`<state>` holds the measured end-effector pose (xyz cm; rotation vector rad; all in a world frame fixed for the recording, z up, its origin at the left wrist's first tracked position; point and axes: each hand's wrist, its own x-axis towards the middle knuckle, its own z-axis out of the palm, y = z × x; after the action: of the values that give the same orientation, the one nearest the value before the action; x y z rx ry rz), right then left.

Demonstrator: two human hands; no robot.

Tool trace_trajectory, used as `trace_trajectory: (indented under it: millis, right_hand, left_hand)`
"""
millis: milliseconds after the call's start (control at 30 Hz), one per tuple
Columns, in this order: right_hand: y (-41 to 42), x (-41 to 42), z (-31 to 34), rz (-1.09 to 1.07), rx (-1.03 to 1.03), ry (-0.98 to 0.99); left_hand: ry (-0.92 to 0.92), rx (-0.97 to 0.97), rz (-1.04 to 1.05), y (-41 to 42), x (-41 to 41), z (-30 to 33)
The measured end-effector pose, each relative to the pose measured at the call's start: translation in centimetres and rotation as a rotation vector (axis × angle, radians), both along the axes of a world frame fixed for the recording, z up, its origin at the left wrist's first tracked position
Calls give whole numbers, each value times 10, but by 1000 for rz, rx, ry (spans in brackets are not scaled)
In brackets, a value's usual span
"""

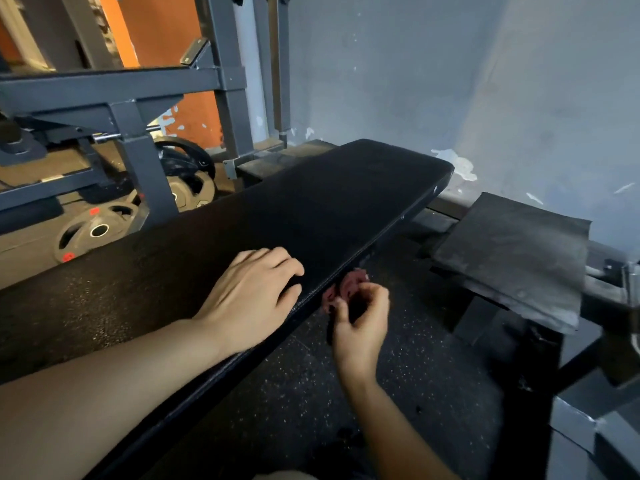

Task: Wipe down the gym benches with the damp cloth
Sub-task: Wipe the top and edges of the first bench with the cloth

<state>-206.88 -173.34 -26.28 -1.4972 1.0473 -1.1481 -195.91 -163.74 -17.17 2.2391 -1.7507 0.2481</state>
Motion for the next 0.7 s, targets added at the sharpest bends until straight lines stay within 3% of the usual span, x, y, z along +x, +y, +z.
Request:
trace_trajectory:
  millis: [133,300,533,700]
  right_hand:
    - [-10,8,-2,27,-153,57]
    - [-69,17,8,-108,-123,50]
    - [-25,21,-7,-93,-124,-143]
    - [-82,24,-11,-149,-214,-58]
  left_hand:
    - [110,-26,-45,-54,-2,-7]
    - [189,-44,-9,-95,13,-16]
    - [179,-92,-72,-130,29,-12]
    - [177,-80,-105,-160,25,-16]
